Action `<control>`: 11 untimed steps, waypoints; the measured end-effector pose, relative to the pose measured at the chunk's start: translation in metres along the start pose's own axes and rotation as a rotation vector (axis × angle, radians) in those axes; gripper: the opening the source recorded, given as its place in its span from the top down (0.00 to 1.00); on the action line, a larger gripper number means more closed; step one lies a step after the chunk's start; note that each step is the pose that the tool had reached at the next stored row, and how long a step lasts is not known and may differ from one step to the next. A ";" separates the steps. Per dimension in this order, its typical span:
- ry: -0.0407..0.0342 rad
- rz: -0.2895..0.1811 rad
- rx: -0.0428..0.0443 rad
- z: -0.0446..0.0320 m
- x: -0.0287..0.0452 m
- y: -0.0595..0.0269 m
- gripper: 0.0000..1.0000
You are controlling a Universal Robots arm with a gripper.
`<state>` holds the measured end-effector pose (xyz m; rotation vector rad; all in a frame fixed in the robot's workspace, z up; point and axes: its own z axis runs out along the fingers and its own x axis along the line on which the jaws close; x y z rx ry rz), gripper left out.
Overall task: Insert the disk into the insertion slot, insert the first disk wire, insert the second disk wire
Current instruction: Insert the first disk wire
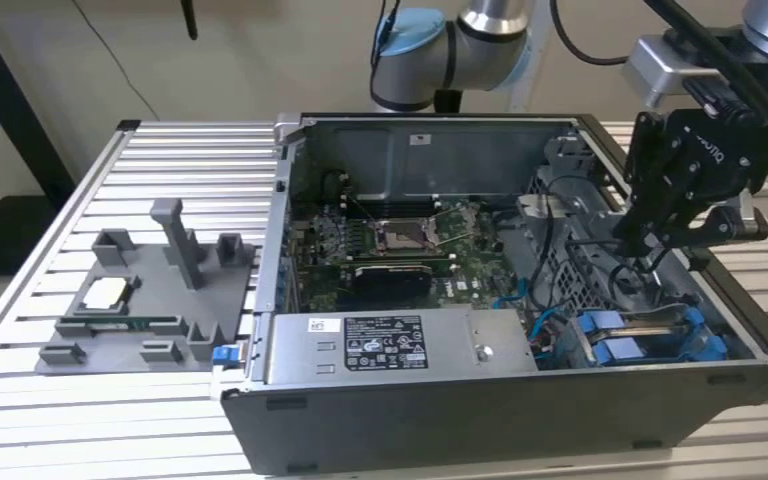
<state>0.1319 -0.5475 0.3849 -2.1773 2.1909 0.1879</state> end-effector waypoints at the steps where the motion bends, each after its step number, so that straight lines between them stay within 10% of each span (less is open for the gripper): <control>1: 0.0001 0.000 -0.0001 -0.0001 0.0000 -0.0005 0.72; 11: 0.0003 -0.001 -0.0001 -0.0001 0.0000 -0.0010 0.81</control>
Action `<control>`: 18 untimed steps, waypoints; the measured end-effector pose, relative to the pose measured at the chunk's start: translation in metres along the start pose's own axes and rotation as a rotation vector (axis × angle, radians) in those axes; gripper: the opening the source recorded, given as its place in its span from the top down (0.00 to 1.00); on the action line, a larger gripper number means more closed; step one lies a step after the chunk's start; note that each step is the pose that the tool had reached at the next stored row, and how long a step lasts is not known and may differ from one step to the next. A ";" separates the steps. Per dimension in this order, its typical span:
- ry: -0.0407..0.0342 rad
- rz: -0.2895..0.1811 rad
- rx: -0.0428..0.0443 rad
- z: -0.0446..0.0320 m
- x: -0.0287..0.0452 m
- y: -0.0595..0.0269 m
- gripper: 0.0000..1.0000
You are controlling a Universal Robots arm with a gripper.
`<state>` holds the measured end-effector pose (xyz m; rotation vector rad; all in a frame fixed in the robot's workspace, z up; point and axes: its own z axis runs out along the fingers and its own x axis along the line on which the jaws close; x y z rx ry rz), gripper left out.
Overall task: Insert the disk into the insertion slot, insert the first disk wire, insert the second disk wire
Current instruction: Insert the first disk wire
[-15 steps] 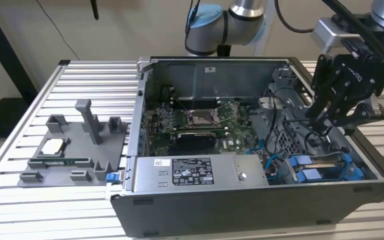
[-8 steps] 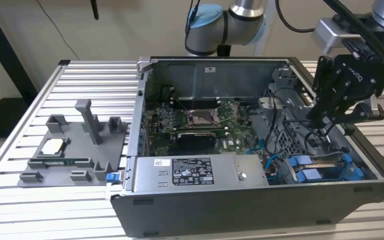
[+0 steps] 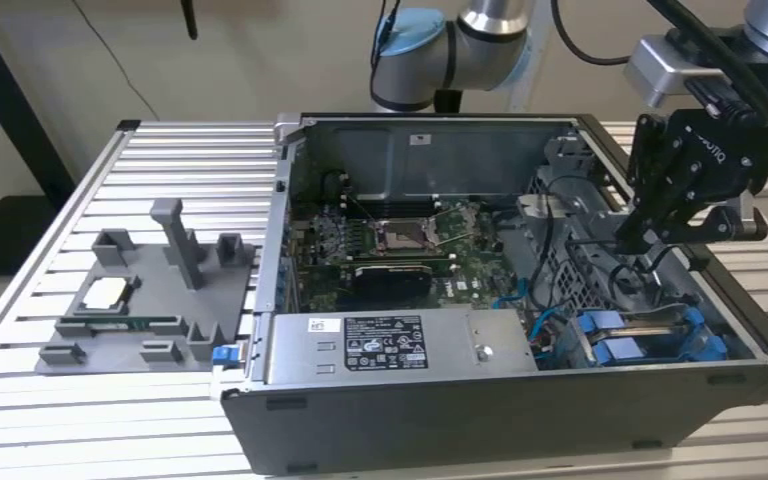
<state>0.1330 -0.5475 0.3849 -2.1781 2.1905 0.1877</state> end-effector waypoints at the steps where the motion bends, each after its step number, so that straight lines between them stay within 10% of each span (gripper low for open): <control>1: 0.0000 0.000 0.0000 0.0000 0.0000 0.0000 0.81; 18: 0.0002 0.000 -0.0046 -0.0026 -0.0003 -0.0011 0.74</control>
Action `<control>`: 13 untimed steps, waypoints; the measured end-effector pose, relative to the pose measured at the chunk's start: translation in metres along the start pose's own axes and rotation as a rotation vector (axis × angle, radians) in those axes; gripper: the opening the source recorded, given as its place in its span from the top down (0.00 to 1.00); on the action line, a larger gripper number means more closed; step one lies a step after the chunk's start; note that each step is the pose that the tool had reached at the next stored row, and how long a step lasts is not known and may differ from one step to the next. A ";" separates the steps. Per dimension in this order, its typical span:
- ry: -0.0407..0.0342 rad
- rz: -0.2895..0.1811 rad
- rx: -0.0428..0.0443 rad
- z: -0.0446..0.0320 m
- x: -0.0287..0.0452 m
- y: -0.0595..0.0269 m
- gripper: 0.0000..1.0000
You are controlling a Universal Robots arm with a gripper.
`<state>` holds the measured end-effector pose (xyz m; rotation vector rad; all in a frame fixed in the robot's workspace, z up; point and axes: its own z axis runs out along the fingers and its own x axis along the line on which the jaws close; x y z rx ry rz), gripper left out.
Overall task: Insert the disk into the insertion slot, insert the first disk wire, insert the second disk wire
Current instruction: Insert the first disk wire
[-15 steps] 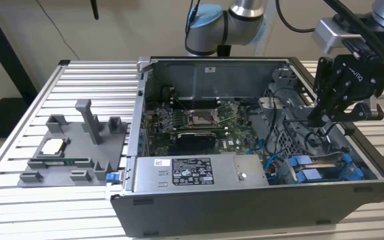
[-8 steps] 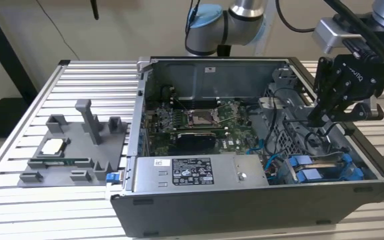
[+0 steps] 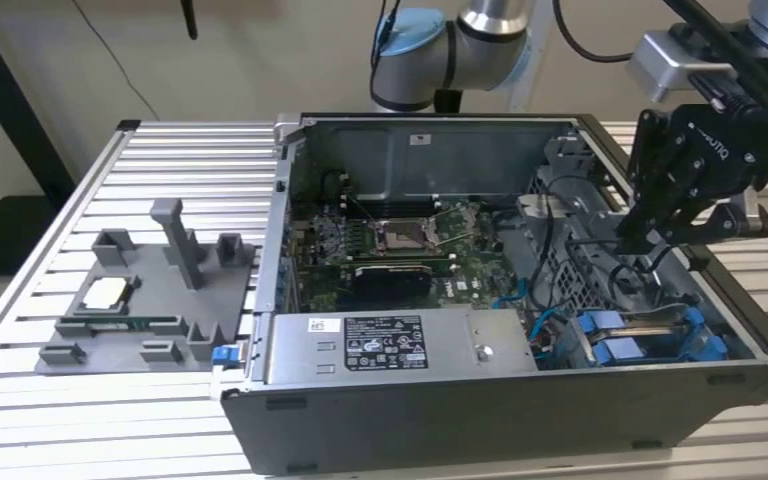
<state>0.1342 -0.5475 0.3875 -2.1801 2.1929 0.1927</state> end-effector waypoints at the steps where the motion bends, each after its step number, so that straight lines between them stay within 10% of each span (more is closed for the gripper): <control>1: -0.0001 0.000 -0.0018 0.0000 0.0000 -0.0008 0.74; 13: -0.0015 0.002 -0.0178 0.0025 0.0019 -0.0037 0.81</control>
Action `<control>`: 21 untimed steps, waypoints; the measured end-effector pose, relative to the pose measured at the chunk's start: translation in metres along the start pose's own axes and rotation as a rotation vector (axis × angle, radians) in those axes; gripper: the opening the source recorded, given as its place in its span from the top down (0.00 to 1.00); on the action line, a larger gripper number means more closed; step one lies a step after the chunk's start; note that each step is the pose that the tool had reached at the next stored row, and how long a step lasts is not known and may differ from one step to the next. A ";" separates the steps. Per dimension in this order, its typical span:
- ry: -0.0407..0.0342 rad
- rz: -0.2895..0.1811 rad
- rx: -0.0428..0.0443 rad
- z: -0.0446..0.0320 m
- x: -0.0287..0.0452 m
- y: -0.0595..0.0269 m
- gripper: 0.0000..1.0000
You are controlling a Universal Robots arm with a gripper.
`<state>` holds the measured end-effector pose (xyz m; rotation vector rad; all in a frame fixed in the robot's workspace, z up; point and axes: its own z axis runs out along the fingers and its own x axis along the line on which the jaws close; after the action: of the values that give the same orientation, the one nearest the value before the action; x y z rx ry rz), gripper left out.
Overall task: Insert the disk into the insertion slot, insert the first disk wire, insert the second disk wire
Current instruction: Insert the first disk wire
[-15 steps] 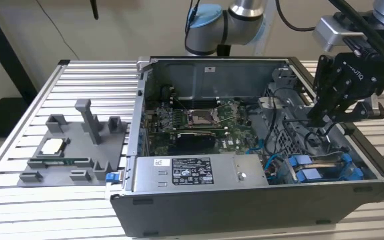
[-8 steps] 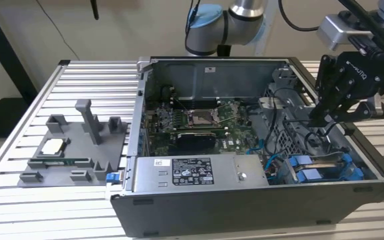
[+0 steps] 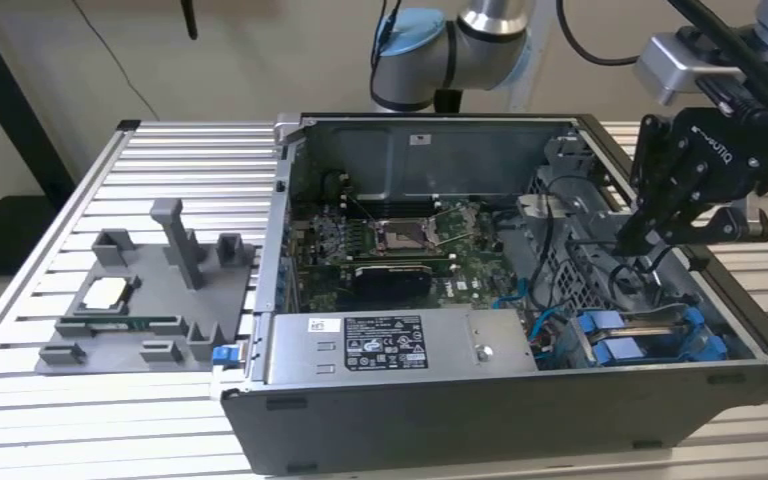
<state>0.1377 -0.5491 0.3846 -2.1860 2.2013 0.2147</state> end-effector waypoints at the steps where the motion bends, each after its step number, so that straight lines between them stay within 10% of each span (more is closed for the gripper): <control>1: 0.0000 0.000 0.0000 0.0001 0.0000 0.0000 0.81; 7: -0.0075 -0.001 -0.0002 0.0003 0.0010 0.0000 0.80; 15: -0.0511 -0.003 -0.0013 0.0018 0.0042 -0.0002 0.75; 21: -0.0497 -0.006 -0.0004 0.0038 0.0046 -0.0003 0.81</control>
<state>0.1377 -0.5533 0.3802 -2.1624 2.1692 0.2663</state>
